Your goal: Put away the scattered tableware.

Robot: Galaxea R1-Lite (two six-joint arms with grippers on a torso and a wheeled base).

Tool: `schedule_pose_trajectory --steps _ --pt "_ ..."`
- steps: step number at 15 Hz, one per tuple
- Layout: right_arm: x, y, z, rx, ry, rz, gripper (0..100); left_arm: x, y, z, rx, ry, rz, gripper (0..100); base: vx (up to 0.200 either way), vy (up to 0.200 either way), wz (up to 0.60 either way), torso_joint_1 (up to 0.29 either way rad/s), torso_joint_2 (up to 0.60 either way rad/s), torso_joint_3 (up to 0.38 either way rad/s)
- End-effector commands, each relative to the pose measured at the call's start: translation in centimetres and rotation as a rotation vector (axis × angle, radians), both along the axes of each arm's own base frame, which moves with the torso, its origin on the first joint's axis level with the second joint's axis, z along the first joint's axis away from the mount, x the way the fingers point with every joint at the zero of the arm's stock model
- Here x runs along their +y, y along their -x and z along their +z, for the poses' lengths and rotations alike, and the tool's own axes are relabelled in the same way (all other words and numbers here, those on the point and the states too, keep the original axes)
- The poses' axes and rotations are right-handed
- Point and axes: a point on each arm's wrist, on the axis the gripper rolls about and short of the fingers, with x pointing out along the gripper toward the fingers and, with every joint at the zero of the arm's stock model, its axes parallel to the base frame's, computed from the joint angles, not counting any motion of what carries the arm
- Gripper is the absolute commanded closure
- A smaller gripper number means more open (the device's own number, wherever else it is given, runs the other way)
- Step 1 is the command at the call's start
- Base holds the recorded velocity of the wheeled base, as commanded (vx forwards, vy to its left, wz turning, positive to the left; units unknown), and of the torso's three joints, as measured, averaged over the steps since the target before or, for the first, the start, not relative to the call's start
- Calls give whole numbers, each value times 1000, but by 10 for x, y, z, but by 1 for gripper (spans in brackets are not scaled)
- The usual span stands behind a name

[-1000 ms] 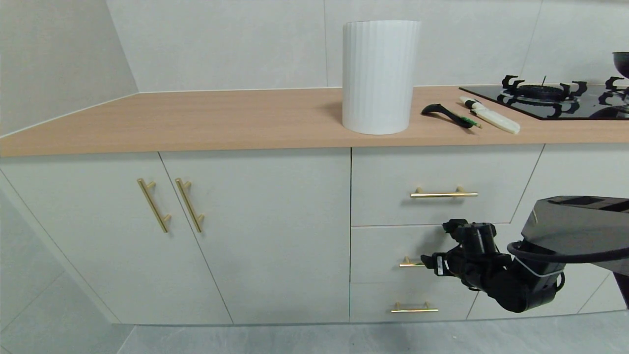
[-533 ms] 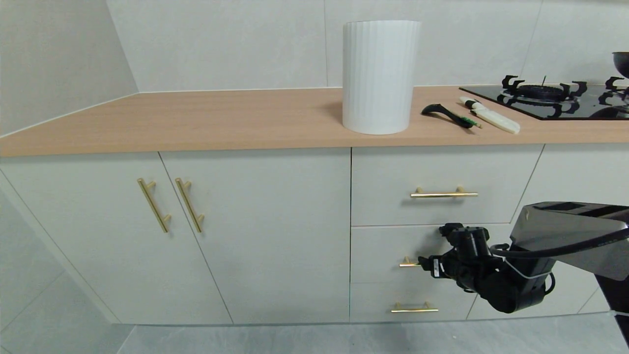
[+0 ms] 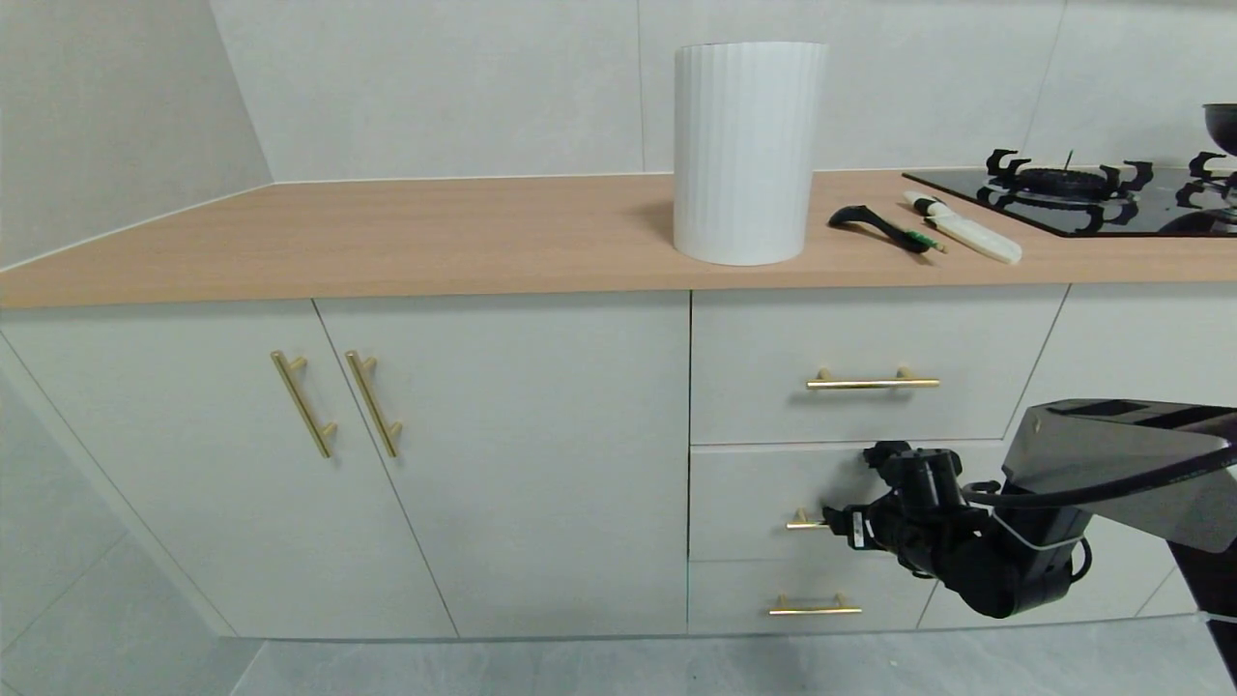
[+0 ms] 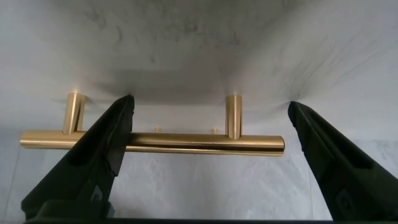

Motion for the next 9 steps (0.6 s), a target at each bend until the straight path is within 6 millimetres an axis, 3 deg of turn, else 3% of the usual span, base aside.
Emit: schedule_pose_trajectory --steps 1,9 --pt "-1 1 0 6 4 0 0 0 0 0 0 0 0 0 0 0 0 0 0 0" --pt "-3 11 8 18 9 4 0 0 0 0 0 0 0 0 0 0 0 0 0 0"
